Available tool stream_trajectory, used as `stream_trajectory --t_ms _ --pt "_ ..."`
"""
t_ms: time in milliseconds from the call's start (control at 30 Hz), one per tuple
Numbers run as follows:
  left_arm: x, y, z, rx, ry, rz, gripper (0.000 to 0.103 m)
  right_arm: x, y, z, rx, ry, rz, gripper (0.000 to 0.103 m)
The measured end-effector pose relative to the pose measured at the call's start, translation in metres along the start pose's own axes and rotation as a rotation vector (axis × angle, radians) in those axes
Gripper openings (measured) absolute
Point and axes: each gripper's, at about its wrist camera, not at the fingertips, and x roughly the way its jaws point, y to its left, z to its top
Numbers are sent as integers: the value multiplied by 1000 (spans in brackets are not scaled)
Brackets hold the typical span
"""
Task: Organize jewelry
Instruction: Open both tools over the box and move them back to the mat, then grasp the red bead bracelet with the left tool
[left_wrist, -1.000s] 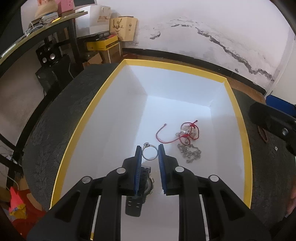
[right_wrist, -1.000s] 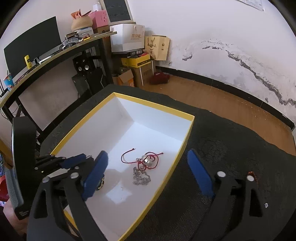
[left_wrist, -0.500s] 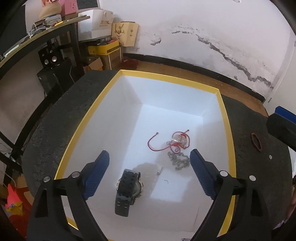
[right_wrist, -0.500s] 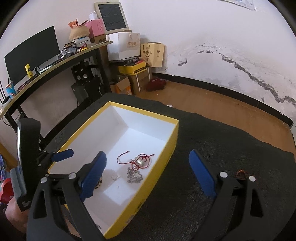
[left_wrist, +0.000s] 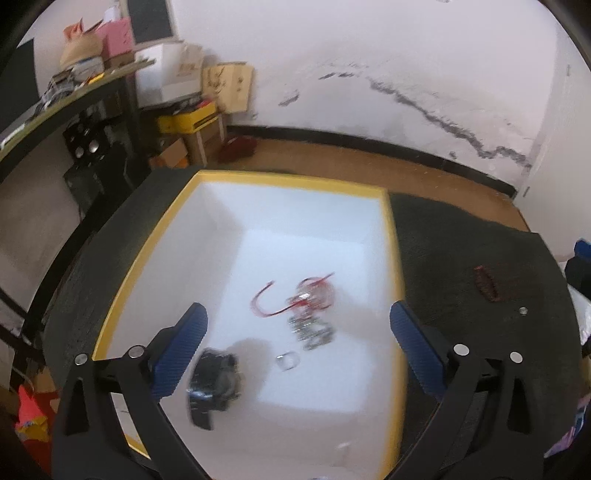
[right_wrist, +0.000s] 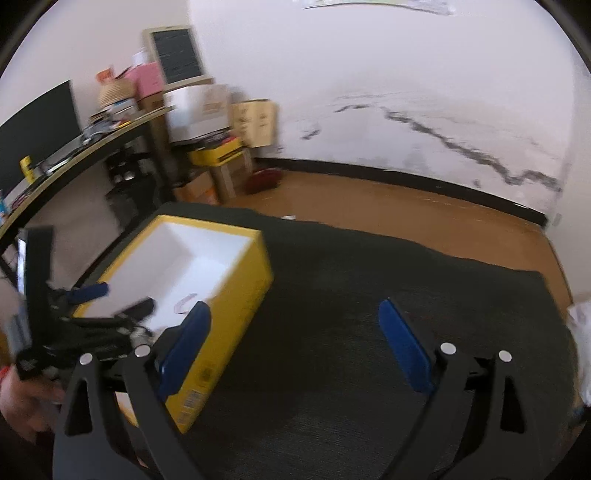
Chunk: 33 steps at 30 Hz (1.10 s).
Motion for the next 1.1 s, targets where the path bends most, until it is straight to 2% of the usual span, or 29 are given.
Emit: stream_trajectory --t_ms 133,367,467,633,800,1100 --pt "-4 -42 4 54 -21 -49 97 -13 -49 -22 63 5 -94 89" --pt "0 -136 1 178 -18 -136 97 -37 -131 -71 213 24 -243 89" --pt "6 -177 -7 244 -9 -154 97 -45 -153 -86 246 20 -272 89" --pt "16 -220 -14 267 11 -187 97 -50 -178 -103 274 21 -278 89" --pt "27 -238 -17 266 23 -181 97 -49 -182 -104 257 24 -275 89" --pt "41 -246 -21 230 60 -202 97 -47 -190 -106 259 29 -276 89"
